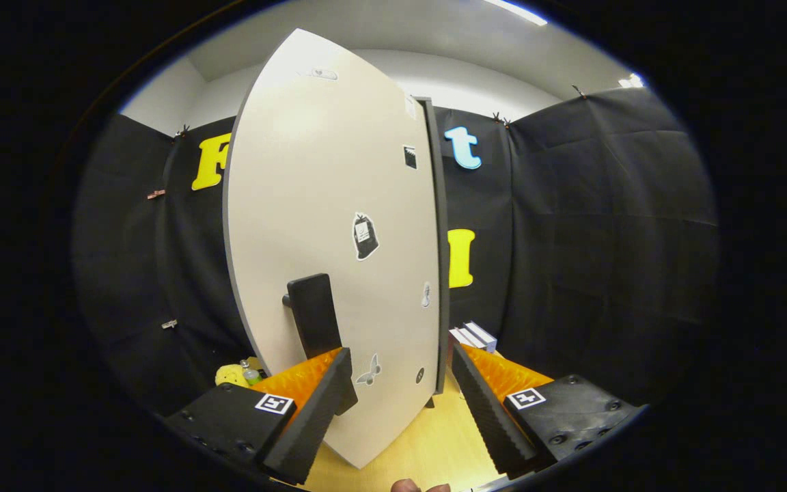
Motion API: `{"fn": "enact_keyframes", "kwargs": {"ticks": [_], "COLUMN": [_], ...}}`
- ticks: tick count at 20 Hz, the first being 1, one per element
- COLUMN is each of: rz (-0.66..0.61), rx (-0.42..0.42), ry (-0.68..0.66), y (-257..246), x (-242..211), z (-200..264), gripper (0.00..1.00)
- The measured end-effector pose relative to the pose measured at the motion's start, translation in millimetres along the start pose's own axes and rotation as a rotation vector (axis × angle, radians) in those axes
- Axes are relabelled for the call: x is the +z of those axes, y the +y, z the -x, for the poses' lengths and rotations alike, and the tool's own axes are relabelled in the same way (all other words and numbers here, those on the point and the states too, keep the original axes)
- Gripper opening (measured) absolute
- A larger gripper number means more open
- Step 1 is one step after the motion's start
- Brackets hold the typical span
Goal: Open the shoe cabinet door, grab the shoes and put them into the shoe cabinet, then close the shoe cabinet door.
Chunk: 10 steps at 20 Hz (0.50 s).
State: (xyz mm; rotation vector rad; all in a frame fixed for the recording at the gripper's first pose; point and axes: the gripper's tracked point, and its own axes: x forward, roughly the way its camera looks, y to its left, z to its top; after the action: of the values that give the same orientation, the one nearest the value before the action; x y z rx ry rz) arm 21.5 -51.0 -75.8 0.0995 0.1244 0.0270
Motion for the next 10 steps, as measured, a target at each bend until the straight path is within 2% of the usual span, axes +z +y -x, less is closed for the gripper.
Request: {"fn": "enact_keyframes", "kwargs": {"ticks": [4,10], "rz": [0.002,0.034], "rx": [0.048,0.061], "ry": [-0.019,-0.023], "y": [31,47], "x": [8,7], "z": [-5,-4], "gripper": [0.98,0.99]}}
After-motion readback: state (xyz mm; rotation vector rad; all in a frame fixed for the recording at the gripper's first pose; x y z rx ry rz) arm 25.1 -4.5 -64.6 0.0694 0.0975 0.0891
